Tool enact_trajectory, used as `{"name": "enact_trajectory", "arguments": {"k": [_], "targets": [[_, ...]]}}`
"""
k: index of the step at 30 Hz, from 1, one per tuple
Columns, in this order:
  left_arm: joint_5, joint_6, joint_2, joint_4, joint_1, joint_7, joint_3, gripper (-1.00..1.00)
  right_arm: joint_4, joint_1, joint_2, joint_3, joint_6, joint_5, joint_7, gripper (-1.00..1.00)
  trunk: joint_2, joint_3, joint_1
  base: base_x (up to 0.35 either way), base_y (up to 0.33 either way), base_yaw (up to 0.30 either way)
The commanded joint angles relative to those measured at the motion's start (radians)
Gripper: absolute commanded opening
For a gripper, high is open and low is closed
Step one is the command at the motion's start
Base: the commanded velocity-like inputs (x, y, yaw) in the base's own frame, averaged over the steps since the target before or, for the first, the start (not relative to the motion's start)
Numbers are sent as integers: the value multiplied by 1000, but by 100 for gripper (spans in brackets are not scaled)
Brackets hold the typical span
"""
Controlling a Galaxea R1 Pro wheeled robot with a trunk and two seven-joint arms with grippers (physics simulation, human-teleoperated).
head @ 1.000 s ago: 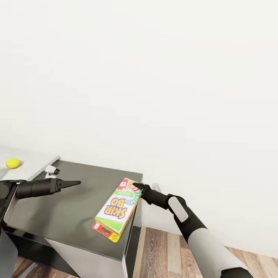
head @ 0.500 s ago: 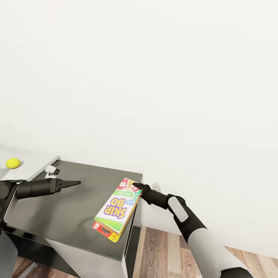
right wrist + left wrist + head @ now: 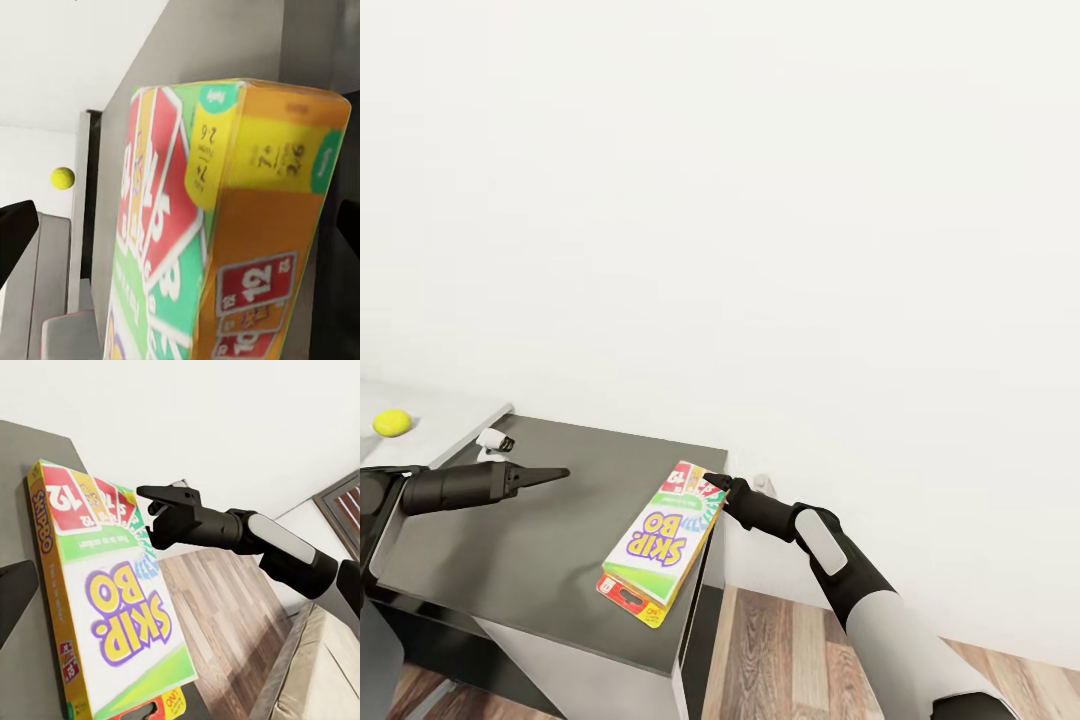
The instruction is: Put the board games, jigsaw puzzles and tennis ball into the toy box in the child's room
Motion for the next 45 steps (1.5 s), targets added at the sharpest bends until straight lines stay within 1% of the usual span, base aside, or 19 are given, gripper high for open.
{"name": "enact_trajectory", "arguments": {"k": [1,13,14,40,45], "targets": [[-1,11,0,0,0,-4,0,100,0,-1,0,0,3,-1,1,100,0,-1,0,0,0,0],[-1,11,0,0,0,-4,0,100,0,-1,0,0,3,-1,1,100,0,-1,0,0,0,0],[-1,11,0,0,0,-4,0,100,0,-1,0,0,3,-1,1,-100,0,-1,0,0,0,0],[-1,11,0,0,0,-4,0,100,-2,-1,0,-1,2,-1,4,-100,0,-1,0,0,0,0],[1,11,0,0,0,-4,0,100,-7,-1,-4,-4,-17,-4,7,-100,0,-1,0,0,0,0]]}}
